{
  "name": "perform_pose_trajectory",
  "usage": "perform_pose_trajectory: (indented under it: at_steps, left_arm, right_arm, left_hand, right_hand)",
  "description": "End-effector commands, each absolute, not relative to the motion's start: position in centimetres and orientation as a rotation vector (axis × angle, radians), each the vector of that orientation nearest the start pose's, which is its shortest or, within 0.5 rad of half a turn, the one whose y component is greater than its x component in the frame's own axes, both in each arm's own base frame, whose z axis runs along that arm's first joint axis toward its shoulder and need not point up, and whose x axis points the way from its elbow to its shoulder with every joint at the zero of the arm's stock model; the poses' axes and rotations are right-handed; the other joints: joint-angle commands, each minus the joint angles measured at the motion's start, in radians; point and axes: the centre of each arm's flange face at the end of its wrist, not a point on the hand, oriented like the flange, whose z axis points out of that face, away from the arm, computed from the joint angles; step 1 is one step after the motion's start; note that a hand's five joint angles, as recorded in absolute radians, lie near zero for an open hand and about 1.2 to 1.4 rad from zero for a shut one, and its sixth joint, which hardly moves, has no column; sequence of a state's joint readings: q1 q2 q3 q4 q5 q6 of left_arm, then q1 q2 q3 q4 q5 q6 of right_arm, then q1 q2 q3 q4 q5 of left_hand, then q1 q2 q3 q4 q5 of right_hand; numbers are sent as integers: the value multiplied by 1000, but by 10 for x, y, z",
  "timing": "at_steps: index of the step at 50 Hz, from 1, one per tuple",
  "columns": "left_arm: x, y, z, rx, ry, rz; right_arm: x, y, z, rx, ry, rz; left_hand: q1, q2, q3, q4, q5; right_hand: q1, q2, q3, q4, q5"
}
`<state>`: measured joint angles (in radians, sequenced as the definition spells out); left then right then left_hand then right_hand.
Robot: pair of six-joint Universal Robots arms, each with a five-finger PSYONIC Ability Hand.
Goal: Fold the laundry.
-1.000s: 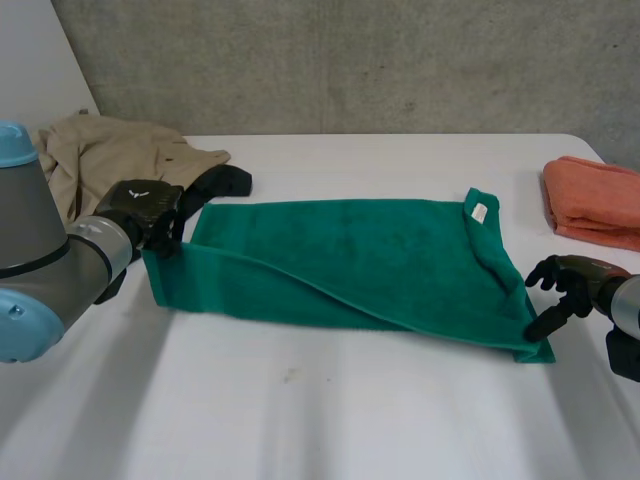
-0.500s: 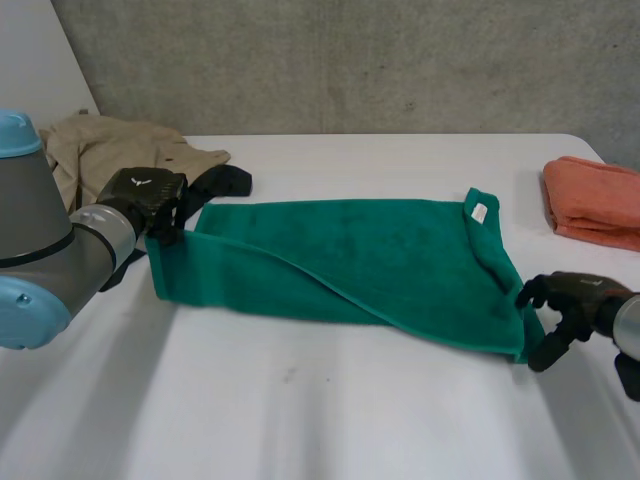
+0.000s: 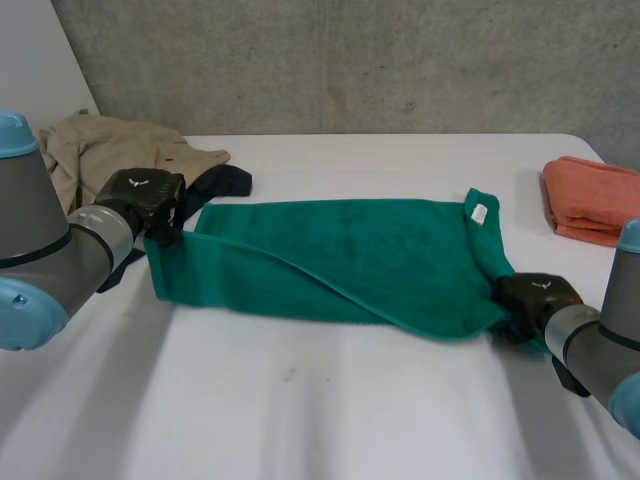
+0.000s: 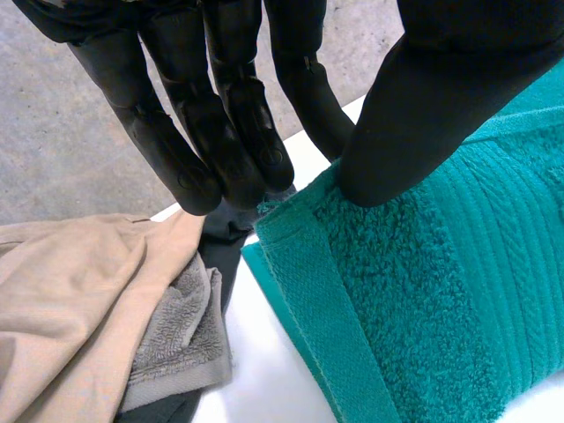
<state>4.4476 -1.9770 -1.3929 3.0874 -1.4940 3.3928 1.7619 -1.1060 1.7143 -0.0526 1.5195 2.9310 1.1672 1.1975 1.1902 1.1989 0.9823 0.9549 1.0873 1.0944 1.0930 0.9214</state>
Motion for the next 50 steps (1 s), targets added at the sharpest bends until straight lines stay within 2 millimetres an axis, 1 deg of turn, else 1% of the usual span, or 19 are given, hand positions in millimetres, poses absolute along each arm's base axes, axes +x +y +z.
perform_pose_trajectory:
  at_steps: [1, 5, 9, 11, 12, 13, 18, 22, 27, 31, 35, 38, 39, 42, 43, 45, 46, 49, 50]
  left_arm:
    - [-225, -316, 224, 702, 2474, -1924]
    - [-213, -308, 235, 660, 2488, -1912]
    - [-202, -289, 261, 670, 2498, -1919]
    - [-198, -272, 281, 695, 2502, -1940]
    - [-196, -267, 289, 704, 2495, -1953]
    - [-193, -257, 303, 722, 2478, -1980]
    - [-183, -234, 339, 800, 2388, -2037]
    - [-178, -233, 344, 838, 2373, -1981]
    - [-190, -252, 319, 914, 2442, -1861]
    - [-210, -281, 284, 965, 2488, -1759]
    - [-230, -316, 262, 966, 2436, -1784]
    - [-241, -339, 259, 946, 2365, -1866]
    - [-246, -356, 262, 918, 2300, -1953]
    - [-254, -378, 281, 872, 2155, -2139]
    - [-258, -390, 302, 818, 2027, -2288]
    - [-261, -400, 327, 747, 1879, -2450]
    - [-260, -406, 354, 665, 1721, -2603]
    - [-256, -408, 391, 524, 1513, -2806]
    - [-253, -406, 409, 449, 1412, -2900]
  right_arm:
    - [180, -312, 144, -536, 2638, -1711]
    - [166, -317, 185, -642, 2609, -1867]
    - [153, -309, 238, -1011, 2616, -1953]
    - [150, -304, 259, -1106, 2616, -1976]
    - [148, -301, 270, -1143, 2616, -1987]
    - [145, -296, 292, -1183, 2619, -2009]
    - [134, -281, 340, -1222, 2630, -2013]
    - [128, -287, 340, -1332, 2636, -1890]
    - [139, -303, 310, -1529, 2609, -1705]
    - [149, -322, 277, -1575, 2642, -1564]
    - [164, -341, 253, -1593, 2629, -1529]
    - [176, -360, 249, -1573, 2581, -1657]
    - [183, -374, 251, -1535, 2539, -1783]
    - [192, -397, 262, -1424, 2459, -2033]
    - [198, -412, 279, -1315, 2359, -2257]
    - [202, -424, 300, -1200, 2234, -2468]
    - [206, -433, 324, -1056, 2080, -2680]
    - [209, -438, 355, -855, 1841, -2910]
    - [209, -437, 373, -750, 1687, -3016]
  left_hand:
    - [229, 199, 206, 197, 239]
    - [229, 199, 206, 197, 239]
    - [229, 199, 206, 197, 239]
    - [229, 199, 206, 197, 239]
    - [229, 199, 206, 197, 239]
    - [229, 199, 206, 197, 239]
    - [229, 199, 206, 197, 239]
    - [229, 199, 206, 197, 239]
    - [229, 199, 206, 197, 239]
    - [229, 199, 206, 197, 239]
    - [229, 199, 206, 197, 239]
    - [229, 199, 206, 197, 239]
    - [229, 199, 206, 197, 239]
    - [229, 199, 206, 197, 239]
    - [229, 199, 206, 197, 239]
    - [229, 199, 206, 197, 239]
    - [229, 199, 206, 197, 239]
    - [229, 199, 206, 197, 239]
    - [229, 199, 206, 197, 239]
  right_hand:
    - [441, 309, 302, 303, 300]
    - [441, 309, 302, 303, 300]
    - [441, 309, 302, 303, 300]
    - [441, 309, 302, 303, 300]
    - [441, 309, 302, 303, 300]
    - [441, 309, 302, 303, 300]
    - [441, 309, 302, 303, 300]
    - [441, 309, 302, 303, 300]
    - [441, 309, 302, 303, 300]
    - [441, 309, 302, 303, 300]
    - [441, 309, 302, 303, 300]
    - [441, 309, 302, 303, 300]
    - [441, 309, 302, 303, 300]
    - [441, 309, 302, 303, 300]
    - [441, 309, 302, 303, 300]
    - [441, 309, 302, 303, 300]
    - [441, 309, 302, 303, 300]
    - [441, 309, 302, 303, 300]
    - [441, 309, 302, 303, 300]
